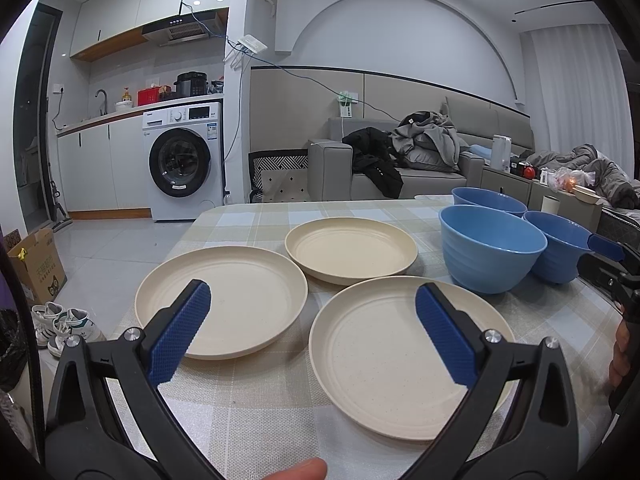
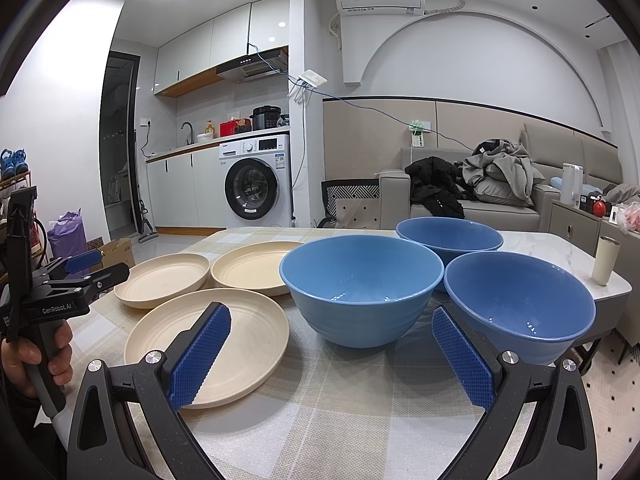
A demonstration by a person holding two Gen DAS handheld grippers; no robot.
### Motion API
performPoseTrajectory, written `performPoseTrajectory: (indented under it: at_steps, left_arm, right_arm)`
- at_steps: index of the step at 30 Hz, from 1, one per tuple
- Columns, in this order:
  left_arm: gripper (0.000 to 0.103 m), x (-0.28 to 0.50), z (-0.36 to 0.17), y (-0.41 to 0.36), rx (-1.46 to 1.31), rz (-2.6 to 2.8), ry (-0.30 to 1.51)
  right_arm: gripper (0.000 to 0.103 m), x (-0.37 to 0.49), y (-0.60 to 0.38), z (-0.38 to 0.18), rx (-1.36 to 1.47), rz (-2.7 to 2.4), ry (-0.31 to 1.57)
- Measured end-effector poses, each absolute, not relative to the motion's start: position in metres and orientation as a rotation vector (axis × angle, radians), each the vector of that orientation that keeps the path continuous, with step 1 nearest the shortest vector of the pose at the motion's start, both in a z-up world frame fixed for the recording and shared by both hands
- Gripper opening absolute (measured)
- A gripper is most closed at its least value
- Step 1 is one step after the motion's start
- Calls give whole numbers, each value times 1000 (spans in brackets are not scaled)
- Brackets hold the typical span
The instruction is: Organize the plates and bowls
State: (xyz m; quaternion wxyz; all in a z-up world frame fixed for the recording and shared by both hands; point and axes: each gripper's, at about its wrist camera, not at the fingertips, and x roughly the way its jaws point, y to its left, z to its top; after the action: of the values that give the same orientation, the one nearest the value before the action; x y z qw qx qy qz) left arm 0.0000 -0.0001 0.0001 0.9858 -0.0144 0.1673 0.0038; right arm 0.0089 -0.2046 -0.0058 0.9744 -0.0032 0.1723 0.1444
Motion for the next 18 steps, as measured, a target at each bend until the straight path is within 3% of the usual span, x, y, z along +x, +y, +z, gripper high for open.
performPoseTrajectory:
  at_steps: [18]
  left_arm:
    - [102,0,0,0,-26,8,335]
  right_arm:
    - [103,9,-205,-5,-5,289,351]
